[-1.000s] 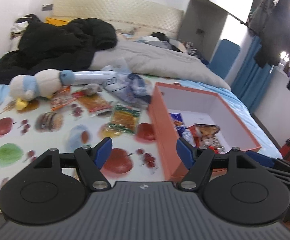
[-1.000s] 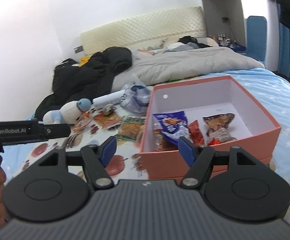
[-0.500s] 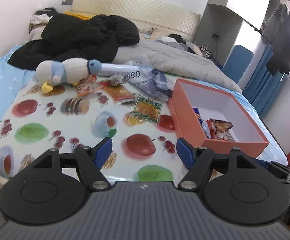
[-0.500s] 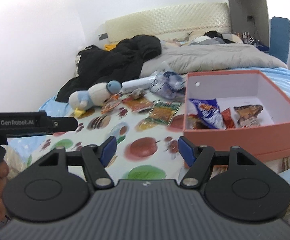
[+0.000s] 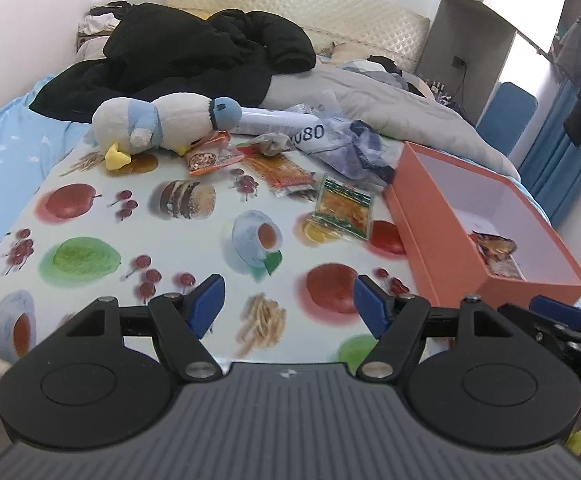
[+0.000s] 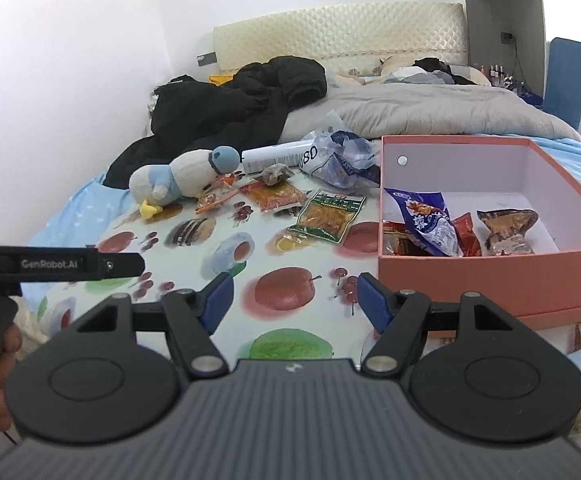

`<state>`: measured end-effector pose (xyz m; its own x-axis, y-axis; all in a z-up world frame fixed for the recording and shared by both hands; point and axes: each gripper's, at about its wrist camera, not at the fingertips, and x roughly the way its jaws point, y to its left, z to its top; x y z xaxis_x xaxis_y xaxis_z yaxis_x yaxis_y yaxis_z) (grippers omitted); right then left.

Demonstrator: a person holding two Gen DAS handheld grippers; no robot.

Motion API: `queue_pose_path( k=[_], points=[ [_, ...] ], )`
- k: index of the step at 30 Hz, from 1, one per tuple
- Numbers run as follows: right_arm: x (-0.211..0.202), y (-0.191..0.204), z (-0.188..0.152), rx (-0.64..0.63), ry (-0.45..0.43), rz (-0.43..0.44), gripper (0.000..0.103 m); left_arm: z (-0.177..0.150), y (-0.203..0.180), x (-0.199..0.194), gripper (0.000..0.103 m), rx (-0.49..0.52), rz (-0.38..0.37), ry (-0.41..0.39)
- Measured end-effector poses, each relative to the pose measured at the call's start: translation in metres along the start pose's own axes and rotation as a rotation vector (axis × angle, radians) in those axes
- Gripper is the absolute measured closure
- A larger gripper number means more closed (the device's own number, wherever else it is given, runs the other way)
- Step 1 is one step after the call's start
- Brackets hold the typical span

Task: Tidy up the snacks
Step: 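Pull both tools back from the pink box, then lower the left gripper toward a jerky pack while the right approaches the green-label pack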

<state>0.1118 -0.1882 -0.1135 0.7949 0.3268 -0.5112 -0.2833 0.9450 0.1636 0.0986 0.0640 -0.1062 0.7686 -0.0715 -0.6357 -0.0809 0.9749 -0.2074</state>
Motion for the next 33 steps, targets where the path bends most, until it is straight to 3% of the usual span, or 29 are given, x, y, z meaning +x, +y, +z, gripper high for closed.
queue_pose_path(
  k=[9,15,19,25,26,28,30,33],
  points=[
    [0.061,0.019,0.001,-0.023,-0.002,0.046,0.033,0.026,0.038,0.079,0.028,-0.050,0.005,0.027],
    [0.114,0.029,0.001,-0.044,-0.004,0.015,0.033,0.051,0.070,0.141,0.028,-0.106,0.021,0.035],
    [0.157,0.025,0.002,-0.021,-0.015,-0.050,0.033,0.068,0.089,0.185,0.009,-0.162,0.004,0.055],
    [0.219,0.013,0.004,0.022,-0.015,-0.111,0.033,0.098,0.106,0.235,0.006,-0.202,0.032,0.017],
    [0.227,0.011,0.006,0.021,-0.016,-0.119,0.031,0.103,0.108,0.243,0.006,-0.204,0.039,0.012],
    [0.241,0.009,0.010,0.015,-0.011,-0.123,0.012,0.116,0.111,0.259,0.006,-0.213,0.055,0.009],
    [0.254,0.007,0.013,0.014,-0.018,-0.134,0.011,0.128,0.113,0.272,0.005,-0.235,0.076,-0.007],
    [0.273,0.002,0.021,0.012,-0.011,-0.153,0.011,0.147,0.120,0.297,0.004,-0.304,0.094,0.037]
  ],
)
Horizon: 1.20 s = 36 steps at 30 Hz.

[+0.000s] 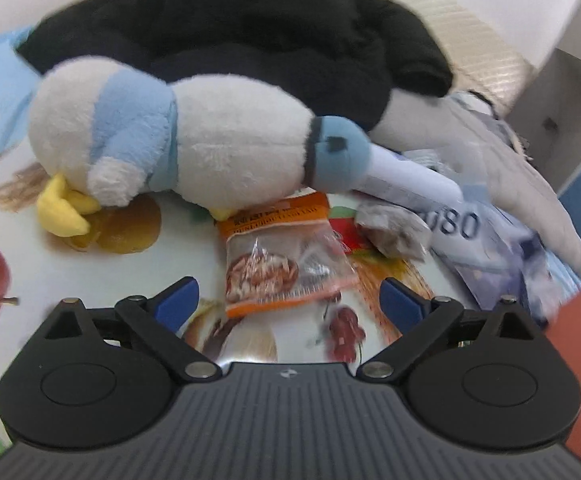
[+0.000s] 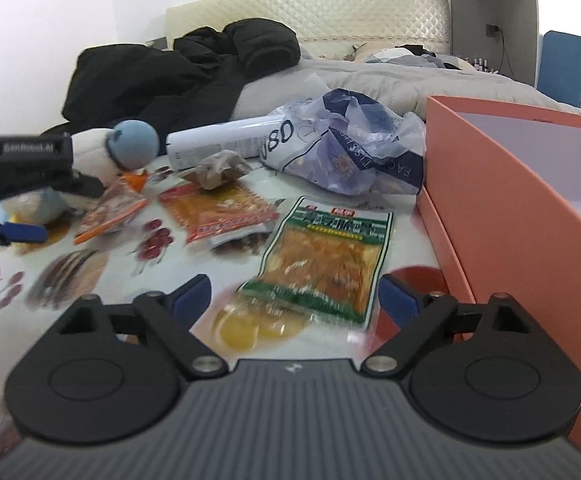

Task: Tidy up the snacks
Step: 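Lower the left gripper toward a jerky pack while the right approaches the green-label pack, then grasp the orange-label jerky pack with the left gripper while the right grasps the green-label pack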

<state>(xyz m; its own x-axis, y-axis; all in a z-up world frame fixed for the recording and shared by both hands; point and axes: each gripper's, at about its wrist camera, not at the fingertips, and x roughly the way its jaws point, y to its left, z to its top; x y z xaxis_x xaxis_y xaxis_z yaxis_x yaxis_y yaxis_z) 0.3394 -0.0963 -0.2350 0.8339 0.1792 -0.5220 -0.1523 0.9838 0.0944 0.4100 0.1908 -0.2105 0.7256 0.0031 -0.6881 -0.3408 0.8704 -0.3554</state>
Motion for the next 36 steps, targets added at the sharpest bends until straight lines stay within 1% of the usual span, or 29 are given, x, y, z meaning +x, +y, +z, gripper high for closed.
queue_pose_path(
  k=[2,5,7,9,11,12,14,15,16,17,19,22,25,29,36],
  points=[
    [0.012,-0.003,0.005,0.031,0.013,-0.008,0.011,0.012,0.000,0.011,0.004,-0.048,0.015,-0.002],
    [0.028,-0.004,0.010,0.047,0.035,-0.040,0.011,0.025,-0.005,0.033,0.004,-0.063,0.067,0.027],
    [0.039,-0.001,0.011,0.027,0.047,-0.049,0.011,0.029,-0.005,0.045,0.005,-0.084,0.047,0.046],
    [0.046,0.002,0.011,0.004,0.052,-0.059,0.011,0.030,-0.007,0.054,0.006,-0.096,0.062,0.048],
    [0.051,0.004,0.010,-0.004,0.077,-0.076,0.012,0.030,-0.007,0.059,0.006,-0.098,0.060,0.048],
    [0.055,0.004,0.009,-0.008,0.093,-0.070,0.012,0.029,-0.008,0.062,0.008,-0.093,0.071,0.048],
    [0.059,0.006,0.007,-0.019,0.111,-0.064,0.012,0.027,-0.009,0.067,0.015,-0.080,0.092,0.050],
    [0.059,0.007,0.007,-0.026,0.114,-0.070,0.015,0.026,-0.009,0.069,0.018,-0.079,0.094,0.056],
    [0.059,0.008,0.007,-0.033,0.118,-0.076,0.020,0.025,-0.008,0.069,0.020,-0.079,0.086,0.056],
    [0.059,0.009,0.006,-0.038,0.117,-0.090,0.023,0.025,-0.007,0.068,0.022,-0.070,0.071,0.056],
    [0.057,0.009,0.005,-0.034,0.116,-0.087,0.024,0.023,-0.006,0.065,0.026,-0.052,0.053,0.050],
    [0.052,0.008,0.005,-0.046,0.122,-0.059,0.028,0.017,-0.002,0.057,0.026,-0.050,0.042,0.047],
    [0.047,0.011,0.003,-0.055,0.126,-0.043,0.030,0.007,-0.003,0.044,0.027,-0.008,0.037,0.042],
    [0.035,0.014,-0.002,-0.062,0.137,-0.021,0.030,-0.007,-0.004,0.017,0.027,0.070,0.006,0.028],
    [0.006,0.018,-0.015,-0.069,0.156,0.022,0.032,-0.039,-0.005,-0.032,0.027,0.146,-0.037,0.037]
  ],
)
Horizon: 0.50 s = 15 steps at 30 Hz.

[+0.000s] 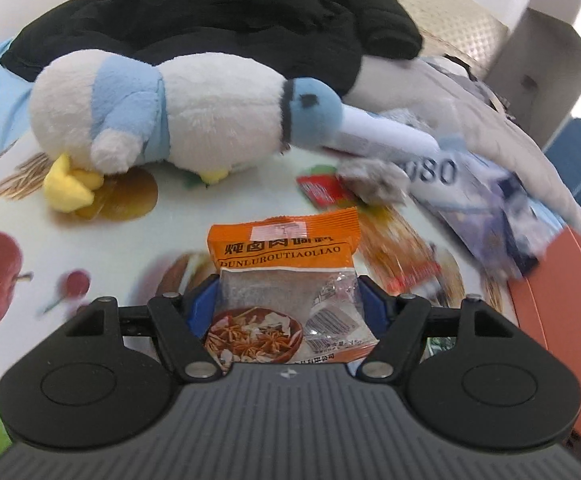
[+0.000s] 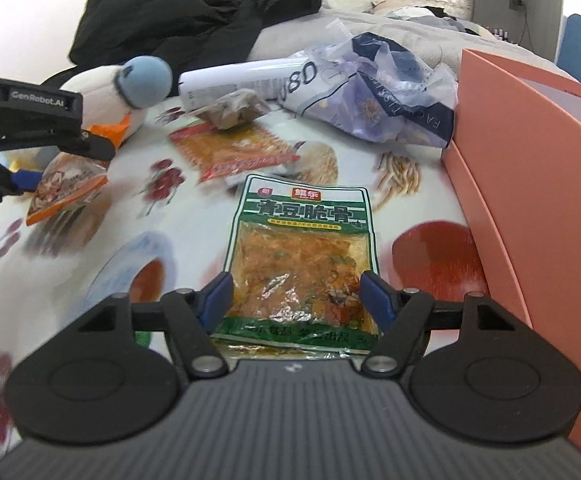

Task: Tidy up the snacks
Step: 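Grasp the orange-label jerky pack with the left gripper while the right grasps the green-label pack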

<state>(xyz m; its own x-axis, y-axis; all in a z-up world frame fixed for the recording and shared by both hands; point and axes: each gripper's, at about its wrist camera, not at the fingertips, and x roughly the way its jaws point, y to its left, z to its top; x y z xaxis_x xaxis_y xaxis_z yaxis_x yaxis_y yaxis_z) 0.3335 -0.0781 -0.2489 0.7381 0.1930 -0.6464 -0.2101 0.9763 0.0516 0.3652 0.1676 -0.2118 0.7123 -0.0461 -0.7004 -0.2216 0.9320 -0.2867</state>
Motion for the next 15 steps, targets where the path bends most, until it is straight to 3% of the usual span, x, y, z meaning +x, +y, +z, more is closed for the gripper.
queue_pose_path(
  k=[15],
  points=[
    [-0.076,-0.014,-0.052,-0.053,0.065,0.076,0.033,-0.105,-0.031,-0.100,0.027,0.107,-0.034,0.084]
  ],
)
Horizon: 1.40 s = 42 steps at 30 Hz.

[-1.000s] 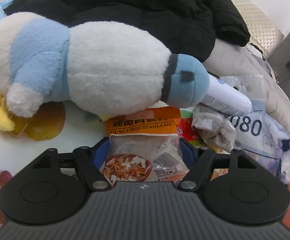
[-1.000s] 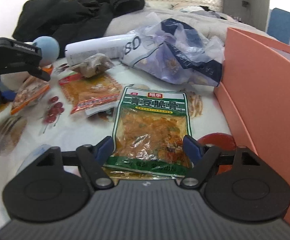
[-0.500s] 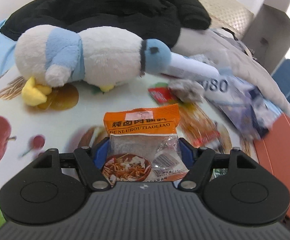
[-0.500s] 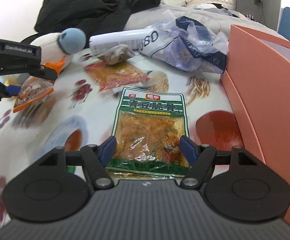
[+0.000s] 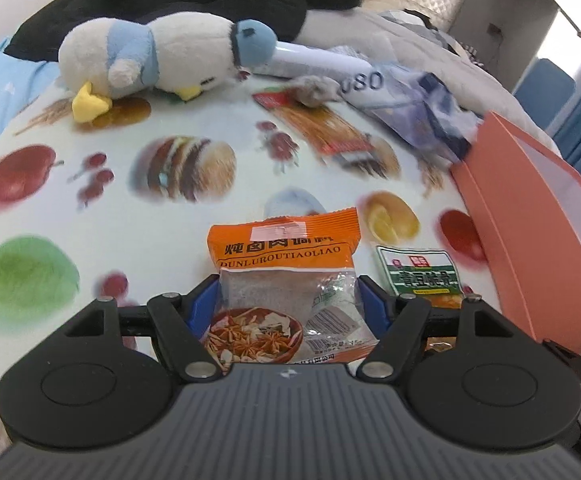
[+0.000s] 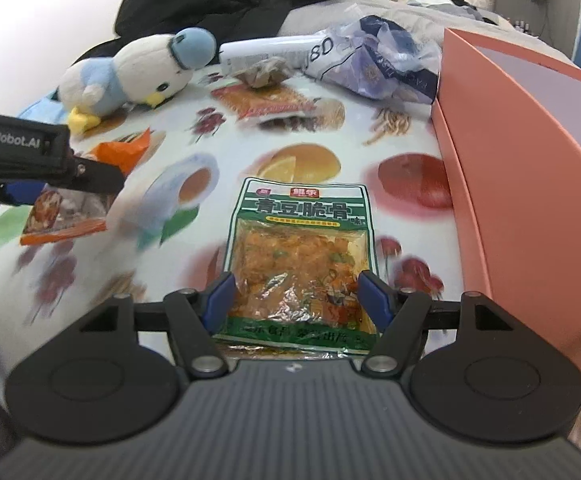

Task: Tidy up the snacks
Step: 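Grasp the orange-label jerky pack with the left gripper while the right grasps the green-label pack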

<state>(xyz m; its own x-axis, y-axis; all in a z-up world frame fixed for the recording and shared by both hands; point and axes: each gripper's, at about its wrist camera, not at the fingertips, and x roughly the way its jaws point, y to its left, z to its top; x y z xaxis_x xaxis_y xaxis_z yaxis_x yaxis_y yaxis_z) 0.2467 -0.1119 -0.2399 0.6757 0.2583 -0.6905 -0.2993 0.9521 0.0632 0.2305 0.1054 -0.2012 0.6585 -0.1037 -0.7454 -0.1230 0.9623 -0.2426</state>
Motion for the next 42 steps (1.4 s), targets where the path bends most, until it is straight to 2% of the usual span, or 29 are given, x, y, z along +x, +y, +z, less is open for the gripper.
queue_pose_path(
  k=[10,13,15,17,18,19,21,29,34,36,42],
  points=[
    [-0.043,-0.004,-0.031,-0.019,0.050,0.039,0.036,-0.047,-0.016,-0.024,0.026,0.078,0.015,0.044],
    [-0.049,-0.007,-0.033,-0.006,0.052,0.056,0.035,-0.055,-0.015,-0.022,0.018,0.079,0.004,0.082],
    [-0.050,-0.009,-0.032,0.010,0.043,0.080,0.034,-0.058,-0.015,-0.025,0.014,0.076,0.014,0.069],
    [-0.052,-0.013,-0.031,0.044,0.025,0.107,0.029,-0.060,-0.014,-0.027,0.011,0.070,0.041,0.027],
    [-0.052,-0.015,-0.030,0.054,0.012,0.107,0.018,-0.060,-0.011,-0.028,0.011,0.052,0.040,0.014],
    [-0.053,-0.014,-0.031,0.052,-0.003,0.095,0.016,-0.057,-0.008,-0.028,0.011,0.022,0.032,0.013],
    [-0.055,-0.011,-0.032,0.020,-0.045,0.071,0.016,-0.055,-0.003,-0.030,0.011,-0.033,-0.006,0.002],
    [-0.045,-0.006,-0.038,-0.077,-0.049,-0.005,0.017,-0.054,0.001,-0.028,0.011,-0.093,0.000,0.016],
    [-0.036,-0.013,-0.037,-0.029,-0.007,0.043,0.016,-0.058,0.007,-0.025,0.012,-0.152,-0.002,0.021],
    [-0.035,-0.015,-0.037,-0.026,0.004,0.064,0.015,-0.059,0.005,-0.021,0.013,-0.142,0.015,0.031],
    [-0.036,-0.011,-0.037,-0.061,0.012,0.075,0.023,-0.062,-0.006,-0.014,0.015,-0.083,0.082,0.031]
  ],
)
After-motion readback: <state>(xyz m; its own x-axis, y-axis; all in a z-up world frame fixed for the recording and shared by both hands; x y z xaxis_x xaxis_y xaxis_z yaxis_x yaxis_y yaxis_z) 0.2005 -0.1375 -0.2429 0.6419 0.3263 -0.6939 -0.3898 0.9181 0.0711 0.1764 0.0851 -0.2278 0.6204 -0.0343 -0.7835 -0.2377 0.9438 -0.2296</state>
